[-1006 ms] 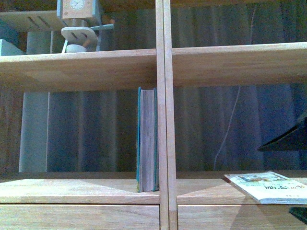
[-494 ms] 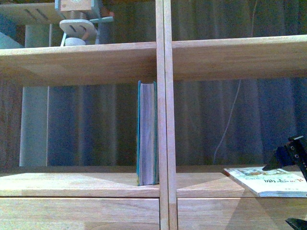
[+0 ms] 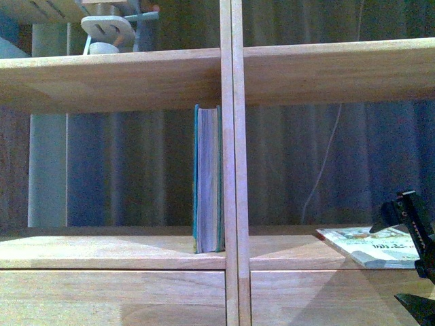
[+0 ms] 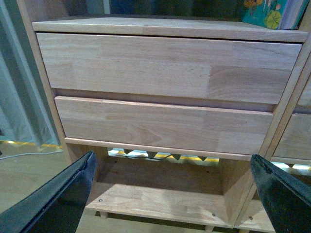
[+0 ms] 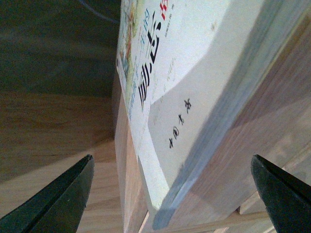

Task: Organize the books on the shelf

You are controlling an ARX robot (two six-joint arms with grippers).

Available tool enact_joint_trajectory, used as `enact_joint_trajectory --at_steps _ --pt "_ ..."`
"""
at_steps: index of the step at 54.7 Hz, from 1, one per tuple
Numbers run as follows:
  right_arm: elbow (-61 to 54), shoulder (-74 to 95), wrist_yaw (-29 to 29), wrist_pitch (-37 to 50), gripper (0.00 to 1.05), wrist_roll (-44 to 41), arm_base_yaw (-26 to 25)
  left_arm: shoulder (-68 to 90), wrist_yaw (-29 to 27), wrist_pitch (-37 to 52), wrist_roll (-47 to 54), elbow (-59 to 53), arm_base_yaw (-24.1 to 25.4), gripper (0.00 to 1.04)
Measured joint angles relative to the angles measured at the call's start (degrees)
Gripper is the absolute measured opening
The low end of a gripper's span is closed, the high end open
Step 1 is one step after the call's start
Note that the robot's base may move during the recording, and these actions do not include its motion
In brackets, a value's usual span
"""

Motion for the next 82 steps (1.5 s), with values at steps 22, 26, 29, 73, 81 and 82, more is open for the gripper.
enact_joint_trajectory --at_steps 22,26,29,73,81,82 --pt "6.4 3.2 0.7 -1.8 0.98 -0.4 -1.2 0.0 0.0 0.0 0.0 0.0 0.0 0.98" --pt "7.0 3.7 0.9 -1.8 0.98 -0.4 -1.3 0.0 0.0 0.0 0.0 0.0 0.0 0.98" --pt "7.5 4.0 0.9 -1.8 0.98 -0.3 -1.4 0.0 0.0 0.0 0.0 0.0 0.0 0.98" --pt "3.0 2.3 1.1 0.2 0.08 0.0 -3.2 0.0 0.0 0.0 0.0 0.0 0.0 0.98" --pt "0.0 0.1 0.7 1.5 0.08 0.1 -3.5 0.0 0.0 0.0 0.0 0.0 0.0 0.98" --pt "-0.5 -0.2 0.6 1.7 0.08 0.1 -3.6 0.0 0.0 0.0 0.0 0.0 0.0 0.98"
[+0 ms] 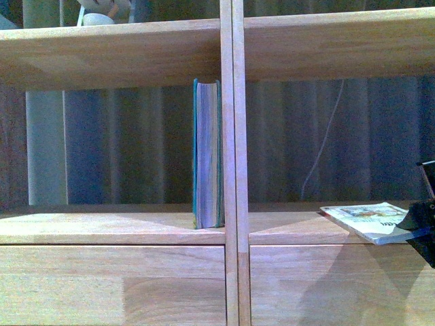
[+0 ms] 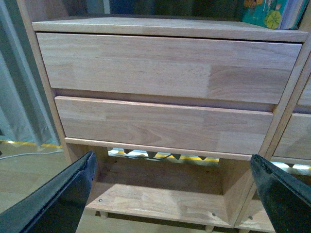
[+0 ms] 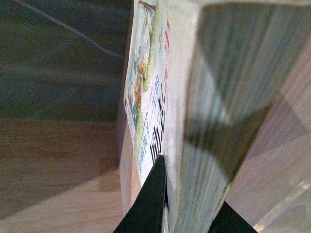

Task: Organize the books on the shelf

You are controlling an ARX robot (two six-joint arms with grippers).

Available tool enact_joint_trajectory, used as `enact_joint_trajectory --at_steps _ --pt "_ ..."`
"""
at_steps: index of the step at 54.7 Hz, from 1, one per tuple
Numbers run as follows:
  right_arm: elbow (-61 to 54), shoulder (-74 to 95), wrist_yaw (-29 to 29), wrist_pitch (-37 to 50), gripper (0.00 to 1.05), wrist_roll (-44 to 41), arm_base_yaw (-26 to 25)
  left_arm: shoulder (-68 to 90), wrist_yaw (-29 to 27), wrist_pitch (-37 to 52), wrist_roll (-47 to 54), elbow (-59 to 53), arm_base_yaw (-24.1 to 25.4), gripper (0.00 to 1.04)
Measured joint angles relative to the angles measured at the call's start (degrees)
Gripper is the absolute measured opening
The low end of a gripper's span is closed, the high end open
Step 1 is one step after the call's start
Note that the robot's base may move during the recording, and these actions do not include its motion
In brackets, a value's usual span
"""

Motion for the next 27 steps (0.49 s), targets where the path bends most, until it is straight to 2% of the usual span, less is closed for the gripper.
enact_joint_trajectory --at_steps 27 --pt "-4.1 -10.0 -4.3 3.6 0.07 3.2 -1.6 0.0 0.0 0.0 0.0 0.0 0.0 0.98"
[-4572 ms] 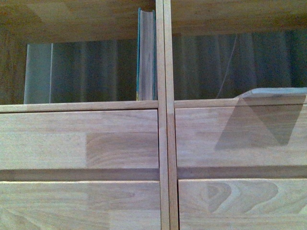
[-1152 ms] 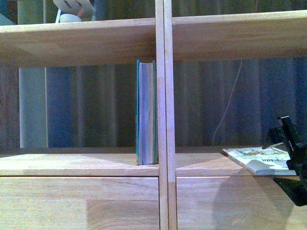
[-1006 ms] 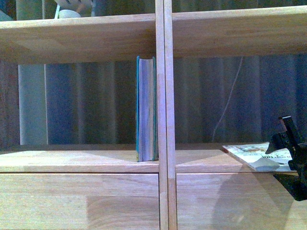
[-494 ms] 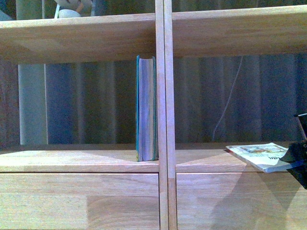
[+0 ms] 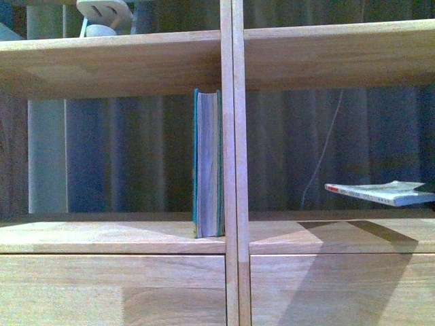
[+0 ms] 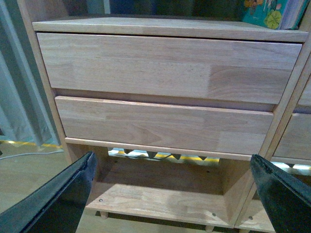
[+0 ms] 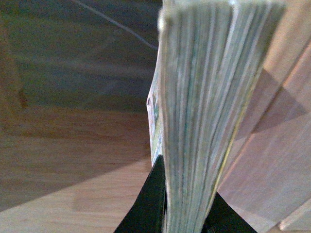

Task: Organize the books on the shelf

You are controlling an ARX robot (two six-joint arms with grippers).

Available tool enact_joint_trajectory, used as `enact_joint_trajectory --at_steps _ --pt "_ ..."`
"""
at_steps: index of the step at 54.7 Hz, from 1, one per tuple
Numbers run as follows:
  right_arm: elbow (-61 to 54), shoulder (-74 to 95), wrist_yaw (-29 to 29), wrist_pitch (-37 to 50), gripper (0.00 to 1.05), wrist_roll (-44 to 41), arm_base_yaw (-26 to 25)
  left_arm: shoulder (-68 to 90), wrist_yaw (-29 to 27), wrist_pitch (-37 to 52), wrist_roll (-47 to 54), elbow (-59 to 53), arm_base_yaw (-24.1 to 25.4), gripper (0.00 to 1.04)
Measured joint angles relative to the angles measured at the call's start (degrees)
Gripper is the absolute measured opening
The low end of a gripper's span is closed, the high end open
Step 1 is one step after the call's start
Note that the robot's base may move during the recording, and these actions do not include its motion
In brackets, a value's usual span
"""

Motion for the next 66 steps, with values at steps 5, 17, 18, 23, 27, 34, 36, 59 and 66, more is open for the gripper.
enact_joint_trajectory --at_steps 5,17,18,23,27,34,36,59,66 --pt "0.0 -1.6 -0.5 0.4 0.07 0.6 -0.4 1.0 7.1 -1.3 0.5 0.4 2.2 0.98" --pt "-0.7 -4.7 -3.6 2.0 0.07 2.1 -0.6 11.7 36.3 0.9 -3.9 8.0 13.7 0.98" --pt "-0.9 -4.9 -3.9 2.1 0.07 2.2 -0.6 12.3 37.2 1.5 -4.4 8.6 14.1 0.98" --pt "-1.8 -7.3 -6.5 3.4 0.07 3.1 -0.4 18.0 43.7 6.1 -9.2 13.8 17.0 0.98" --pt "-2.4 -9.2 -8.8 5.1 0.07 3.4 0.1 22.6 48.2 9.9 -13.7 17.5 18.5 0.98" --pt "-3.5 -12.6 -12.7 8.0 0.07 3.6 1.7 31.4 53.3 19.6 -24.2 23.6 19.8 0.98" --pt "-3.8 -13.6 -14.0 8.9 0.07 3.6 2.5 34.8 54.4 23.6 -28.5 25.7 19.9 0.98" --pt "-5.6 -17.0 -18.4 15.0 0.07 1.6 9.5 61.4 52.7 60.5 -77.4 41.4 9.4 0.98" --pt "-6.9 -18.8 -19.6 15.8 0.07 1.4 11.6 63.7 49.7 58.6 -78.1 43.7 2.0 0.98"
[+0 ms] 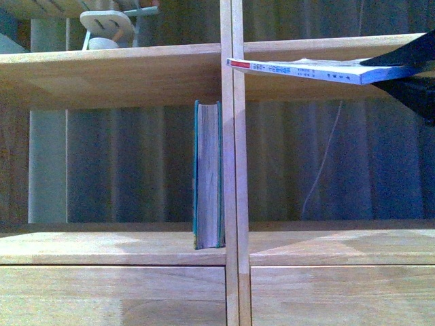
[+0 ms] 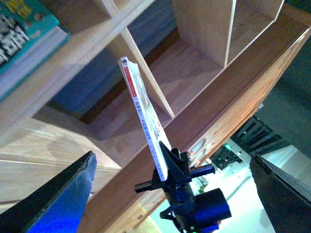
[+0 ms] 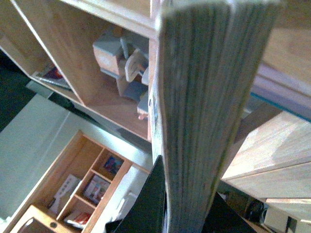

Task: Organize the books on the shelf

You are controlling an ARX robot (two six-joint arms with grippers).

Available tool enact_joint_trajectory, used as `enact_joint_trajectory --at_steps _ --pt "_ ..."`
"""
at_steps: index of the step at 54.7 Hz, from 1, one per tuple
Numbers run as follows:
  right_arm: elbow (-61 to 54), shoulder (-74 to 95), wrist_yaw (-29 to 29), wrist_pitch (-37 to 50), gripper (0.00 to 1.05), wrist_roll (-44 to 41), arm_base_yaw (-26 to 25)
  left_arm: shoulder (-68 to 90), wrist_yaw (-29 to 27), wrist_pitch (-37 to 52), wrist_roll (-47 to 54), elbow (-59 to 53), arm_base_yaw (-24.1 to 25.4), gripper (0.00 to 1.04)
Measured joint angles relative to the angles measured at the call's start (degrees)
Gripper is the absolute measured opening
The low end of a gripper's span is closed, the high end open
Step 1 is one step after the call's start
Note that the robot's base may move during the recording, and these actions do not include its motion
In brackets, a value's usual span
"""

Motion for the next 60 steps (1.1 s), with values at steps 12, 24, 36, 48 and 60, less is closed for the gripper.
enact_joint_trajectory --at_steps 12,24,36,48,60 --pt "-3.2 -3.8 -1.8 0.9 0.07 -0.5 4.0 3.1 -5.2 -4.3 5.2 2.5 -10.1 0.98" --pt "-6.7 -7.7 -3.5 0.8 0.07 -2.3 10.1 4.4 -7.8 -5.1 9.7 3.2 -15.5 0.98" --pt "-7.9 -7.4 -1.6 0.7 0.07 -4.3 16.4 4.4 -9.0 -4.4 11.2 3.6 -18.1 0.98" --pt "-8.5 -6.6 -0.6 4.8 0.07 -3.7 17.0 4.4 -10.8 -3.5 11.0 3.8 -17.9 0.71" --pt "-9.3 -6.7 -1.9 7.6 0.07 -3.4 17.2 4.3 -12.0 -0.5 8.9 3.8 -17.1 0.35"
